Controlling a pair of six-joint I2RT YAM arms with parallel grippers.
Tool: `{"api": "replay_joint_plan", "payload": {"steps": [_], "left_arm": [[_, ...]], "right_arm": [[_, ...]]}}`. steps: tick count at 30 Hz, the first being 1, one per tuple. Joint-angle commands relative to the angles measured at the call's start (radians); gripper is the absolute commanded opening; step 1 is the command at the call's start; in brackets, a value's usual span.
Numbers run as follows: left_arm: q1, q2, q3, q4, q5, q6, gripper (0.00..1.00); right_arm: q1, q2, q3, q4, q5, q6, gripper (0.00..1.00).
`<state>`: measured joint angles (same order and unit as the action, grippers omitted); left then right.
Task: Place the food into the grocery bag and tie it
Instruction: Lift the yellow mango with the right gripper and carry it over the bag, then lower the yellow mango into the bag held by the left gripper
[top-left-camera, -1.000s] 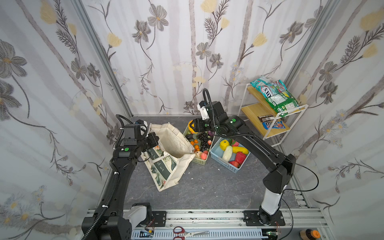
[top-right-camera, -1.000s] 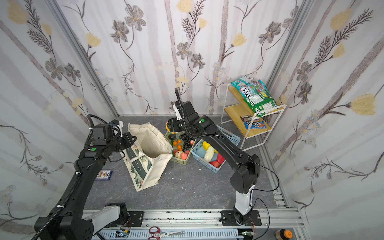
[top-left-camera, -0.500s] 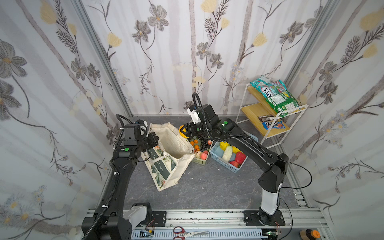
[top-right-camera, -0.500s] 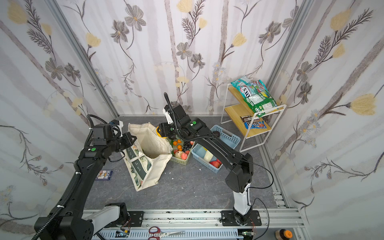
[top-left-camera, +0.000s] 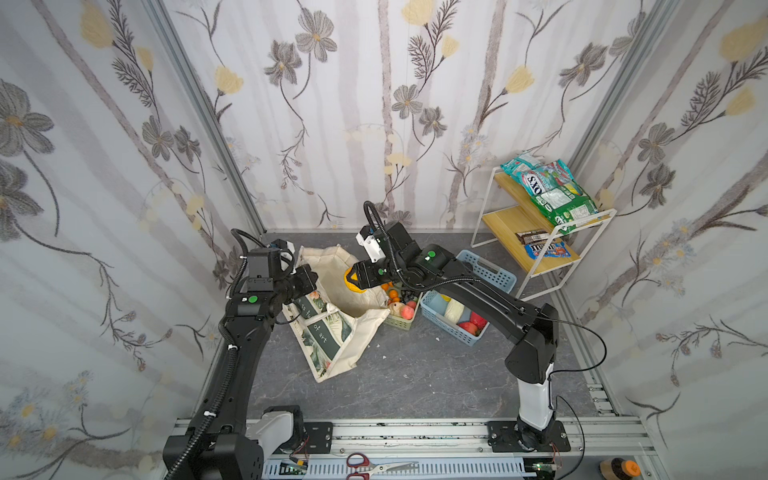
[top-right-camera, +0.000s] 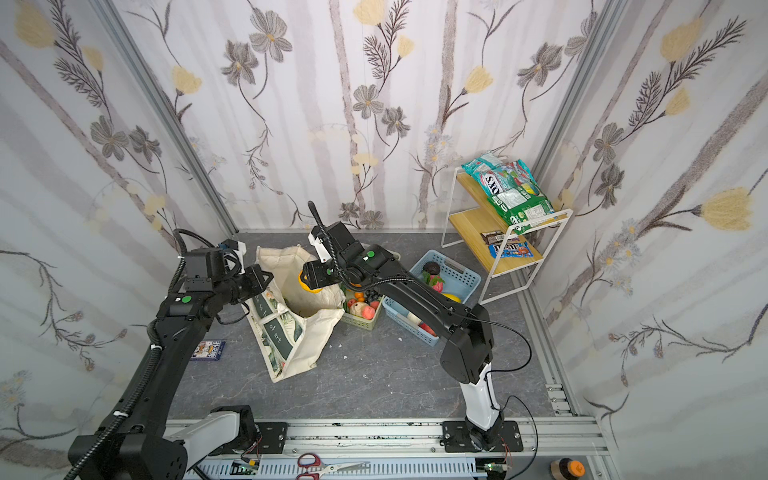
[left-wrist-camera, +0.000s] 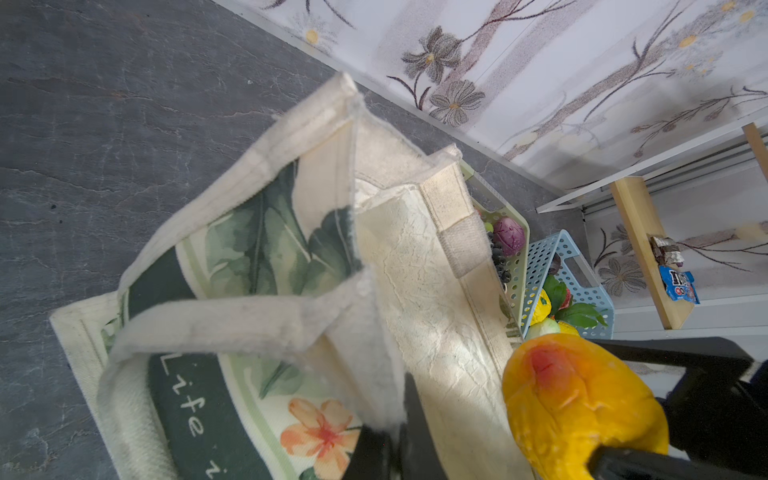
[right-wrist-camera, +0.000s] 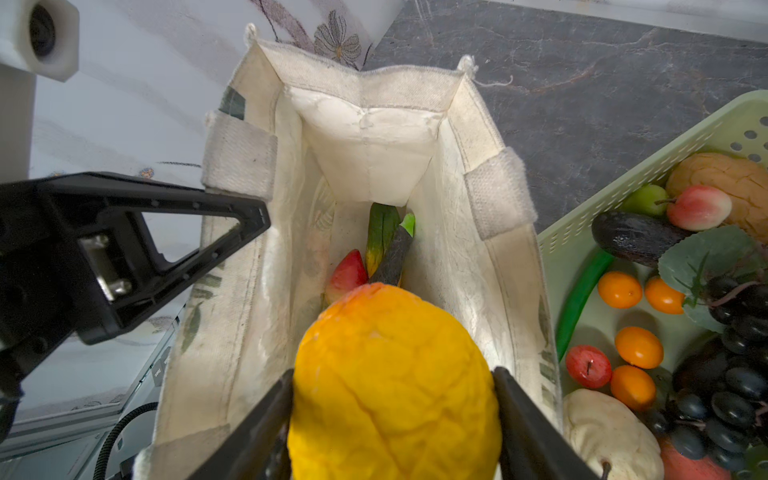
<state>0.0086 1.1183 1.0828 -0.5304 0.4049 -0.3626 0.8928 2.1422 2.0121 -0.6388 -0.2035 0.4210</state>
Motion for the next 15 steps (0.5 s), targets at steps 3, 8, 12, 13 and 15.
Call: {"api": "replay_joint_plan", "payload": {"steps": [3,8,12,13,15], "left_arm": [[0.001,-0.012,0.011,0.043,0.006,0.01,0.0],[0.001,-0.014,0.011,0.04,0.007,0.011,0.0],[0.001,-0.014,0.011,0.04,0.008,0.01,0.0],[0.001,-0.014,0.012,0.041,0.009,0.01,0.0],[0.001,-0.014,0.012,0.041,0.01,0.01,0.0]], "right_arm": [[0.017,0.033,0.008,0.021,-0.039,-0.008,0.66],[0.026,0.057,0.004,0.021,-0.049,-0.015,0.66],[0.031,0.075,0.002,0.021,-0.061,-0.021,0.66],[0.031,0.08,0.002,0.021,-0.066,-0.022,0.66],[0.033,0.093,0.002,0.022,-0.08,-0.027,0.66]]}}
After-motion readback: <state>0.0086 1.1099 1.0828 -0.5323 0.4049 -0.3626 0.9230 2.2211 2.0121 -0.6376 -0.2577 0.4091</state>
